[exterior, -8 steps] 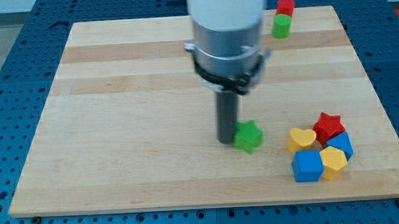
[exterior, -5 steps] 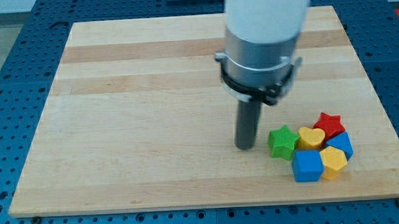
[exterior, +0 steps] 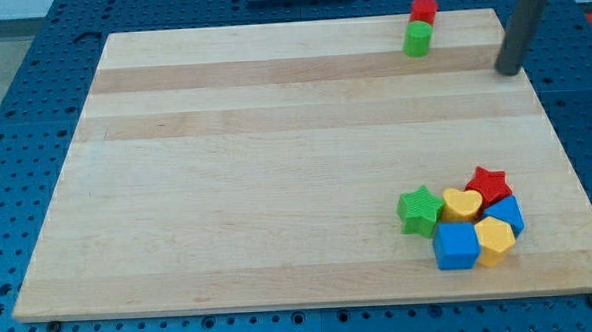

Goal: Move red circle left and slightly down

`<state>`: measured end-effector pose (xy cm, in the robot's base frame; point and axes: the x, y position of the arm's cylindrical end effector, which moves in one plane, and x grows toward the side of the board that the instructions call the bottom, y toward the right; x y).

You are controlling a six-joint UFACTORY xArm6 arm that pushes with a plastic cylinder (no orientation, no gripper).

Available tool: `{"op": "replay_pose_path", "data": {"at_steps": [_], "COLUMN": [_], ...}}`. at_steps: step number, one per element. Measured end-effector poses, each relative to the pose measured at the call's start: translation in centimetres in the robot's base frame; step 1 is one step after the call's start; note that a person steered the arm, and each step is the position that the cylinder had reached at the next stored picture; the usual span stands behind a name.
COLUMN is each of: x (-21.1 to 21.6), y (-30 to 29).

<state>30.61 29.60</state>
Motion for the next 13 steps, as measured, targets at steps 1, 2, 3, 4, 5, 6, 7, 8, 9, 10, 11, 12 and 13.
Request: {"op": "replay_pose_path", "data": {"at_steps": [1, 2, 3, 4, 5, 6, 7, 8, 9, 10, 11, 12, 13], "x": [-6.1, -11.3, -11.5, -11.5, -11.5, -11.5, -11.4, -8.6, -3.7, -3.5, -5.9, -9.1, -9.7], "y": [1.9, 1.1, 0.8, -1.1, -2.1, -6.1, -12.8, -19.7, -24.1, -24.3, -24.2, -24.6, -28.6]}}
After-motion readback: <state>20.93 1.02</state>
